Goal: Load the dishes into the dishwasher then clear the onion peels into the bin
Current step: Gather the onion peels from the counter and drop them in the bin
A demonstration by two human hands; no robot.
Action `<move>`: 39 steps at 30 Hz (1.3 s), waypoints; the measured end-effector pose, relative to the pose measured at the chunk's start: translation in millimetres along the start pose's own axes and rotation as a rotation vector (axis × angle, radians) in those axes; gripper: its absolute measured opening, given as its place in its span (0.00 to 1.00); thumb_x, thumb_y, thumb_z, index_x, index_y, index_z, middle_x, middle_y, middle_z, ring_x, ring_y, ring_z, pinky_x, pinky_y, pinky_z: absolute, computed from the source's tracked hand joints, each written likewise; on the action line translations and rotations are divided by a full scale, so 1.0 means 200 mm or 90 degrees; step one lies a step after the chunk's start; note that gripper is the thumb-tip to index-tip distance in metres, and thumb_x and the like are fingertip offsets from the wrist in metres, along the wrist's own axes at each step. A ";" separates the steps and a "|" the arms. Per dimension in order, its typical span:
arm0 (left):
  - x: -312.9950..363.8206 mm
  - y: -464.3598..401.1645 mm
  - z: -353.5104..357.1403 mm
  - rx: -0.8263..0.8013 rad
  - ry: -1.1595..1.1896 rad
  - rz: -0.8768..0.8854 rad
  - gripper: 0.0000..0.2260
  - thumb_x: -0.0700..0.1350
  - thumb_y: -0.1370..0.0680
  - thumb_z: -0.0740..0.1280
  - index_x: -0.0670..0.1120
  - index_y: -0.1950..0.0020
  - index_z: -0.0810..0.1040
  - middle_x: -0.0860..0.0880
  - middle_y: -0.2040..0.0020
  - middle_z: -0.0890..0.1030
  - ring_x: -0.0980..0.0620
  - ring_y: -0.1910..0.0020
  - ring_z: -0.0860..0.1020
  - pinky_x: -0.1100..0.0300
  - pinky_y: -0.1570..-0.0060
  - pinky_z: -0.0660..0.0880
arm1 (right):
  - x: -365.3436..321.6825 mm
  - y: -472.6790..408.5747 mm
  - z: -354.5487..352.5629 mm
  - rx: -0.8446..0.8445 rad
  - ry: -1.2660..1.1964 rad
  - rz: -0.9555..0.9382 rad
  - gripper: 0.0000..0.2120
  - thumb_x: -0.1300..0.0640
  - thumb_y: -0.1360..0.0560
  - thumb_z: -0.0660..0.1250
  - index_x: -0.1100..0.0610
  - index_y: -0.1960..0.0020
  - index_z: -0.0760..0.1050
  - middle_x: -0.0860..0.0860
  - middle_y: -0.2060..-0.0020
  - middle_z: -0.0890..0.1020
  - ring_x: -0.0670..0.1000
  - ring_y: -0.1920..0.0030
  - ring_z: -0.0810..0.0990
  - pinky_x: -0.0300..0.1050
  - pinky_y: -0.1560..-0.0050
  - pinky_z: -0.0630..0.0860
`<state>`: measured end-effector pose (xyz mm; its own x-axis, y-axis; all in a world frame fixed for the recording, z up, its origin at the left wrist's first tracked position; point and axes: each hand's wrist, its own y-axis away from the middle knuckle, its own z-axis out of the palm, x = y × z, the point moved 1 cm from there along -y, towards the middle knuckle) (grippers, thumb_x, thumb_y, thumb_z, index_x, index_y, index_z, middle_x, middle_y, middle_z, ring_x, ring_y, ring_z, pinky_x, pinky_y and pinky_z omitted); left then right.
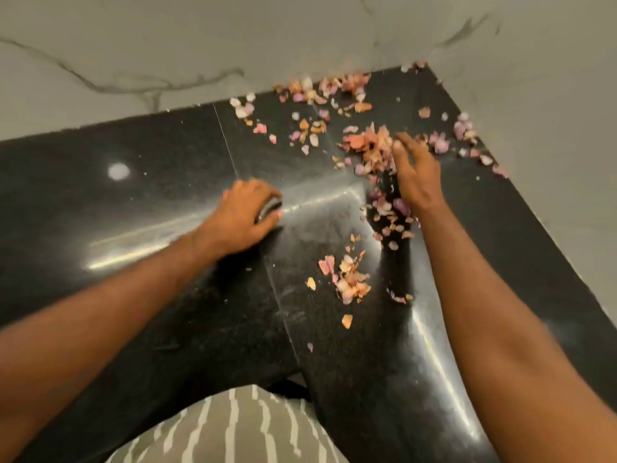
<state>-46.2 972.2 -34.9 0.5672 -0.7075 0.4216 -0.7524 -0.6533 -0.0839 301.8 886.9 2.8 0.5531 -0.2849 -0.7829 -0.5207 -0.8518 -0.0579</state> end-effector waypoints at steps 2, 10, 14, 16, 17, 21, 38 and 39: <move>-0.08 -0.12 -0.03 0.022 -0.017 -0.033 0.23 0.61 0.21 0.59 0.47 0.34 0.76 0.42 0.37 0.78 0.38 0.38 0.75 0.43 0.37 0.72 | 0.00 -0.05 0.02 -0.006 -0.018 -0.012 0.25 0.44 0.15 0.61 0.56 0.23 0.73 0.51 0.26 0.75 0.44 0.27 0.71 0.36 0.26 0.64; -0.33 -0.51 -0.07 0.037 -0.026 -0.320 0.40 0.67 0.19 0.59 0.45 0.16 0.52 0.35 0.16 0.45 0.34 0.17 0.46 0.36 0.21 0.49 | 0.09 -0.37 0.07 -0.146 0.145 -0.055 0.29 0.43 0.15 0.58 0.55 0.18 0.63 0.56 0.17 0.58 0.54 0.17 0.55 0.50 0.18 0.54; -0.39 -0.64 -0.05 0.041 -0.033 -0.421 0.45 0.72 0.20 0.51 0.41 0.15 0.48 0.33 0.17 0.42 0.35 0.17 0.41 0.39 0.19 0.42 | 0.14 -0.46 0.09 -0.211 0.252 -0.053 0.33 0.37 0.15 0.54 0.52 0.16 0.57 0.53 0.16 0.53 0.53 0.16 0.50 0.55 0.18 0.48; -0.35 -0.70 -0.03 0.042 -0.039 -0.360 0.41 0.70 0.19 0.50 0.42 0.16 0.52 0.35 0.16 0.48 0.37 0.16 0.45 0.40 0.18 0.44 | 0.16 -0.44 0.10 -0.219 0.244 -0.082 0.29 0.39 0.14 0.55 0.51 0.17 0.61 0.51 0.17 0.58 0.51 0.17 0.55 0.57 0.17 0.50; -0.31 -0.73 -0.02 0.048 -0.034 -0.305 0.38 0.68 0.18 0.51 0.43 0.17 0.56 0.36 0.17 0.54 0.37 0.17 0.50 0.41 0.18 0.48 | 0.17 -0.43 0.11 -0.213 0.216 -0.099 0.27 0.43 0.14 0.58 0.51 0.18 0.64 0.50 0.18 0.62 0.50 0.18 0.58 0.56 0.17 0.52; -0.07 -0.75 0.07 0.044 0.073 -0.091 0.22 0.57 0.15 0.55 0.48 0.25 0.70 0.42 0.23 0.71 0.41 0.23 0.68 0.42 0.23 0.64 | 0.14 -0.26 0.11 -0.150 -0.010 -0.032 0.17 0.57 0.18 0.65 0.49 0.31 0.80 0.47 0.33 0.81 0.43 0.30 0.77 0.50 0.24 0.70; 0.24 -0.37 0.27 0.193 0.279 -0.097 0.16 0.49 0.14 0.62 0.49 0.26 0.75 0.49 0.30 0.78 0.50 0.30 0.75 0.48 0.30 0.73 | 0.17 0.37 -0.02 -0.066 0.100 0.060 0.25 0.42 0.14 0.55 0.49 0.19 0.65 0.48 0.20 0.66 0.44 0.20 0.61 0.58 0.18 0.58; 0.24 -0.38 0.28 0.168 0.235 -0.088 0.18 0.51 0.14 0.61 0.49 0.25 0.74 0.50 0.26 0.76 0.51 0.27 0.72 0.48 0.27 0.70 | 0.17 0.40 0.01 -0.123 0.157 0.023 0.29 0.38 0.15 0.51 0.47 0.17 0.60 0.46 0.18 0.59 0.44 0.18 0.54 0.58 0.17 0.52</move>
<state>56.7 971.7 -59.1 0.4630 -0.4977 0.7334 -0.5410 -0.8141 -0.2109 277.7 810.9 -30.1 0.6895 -0.3951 -0.6070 -0.4233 -0.8999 0.1050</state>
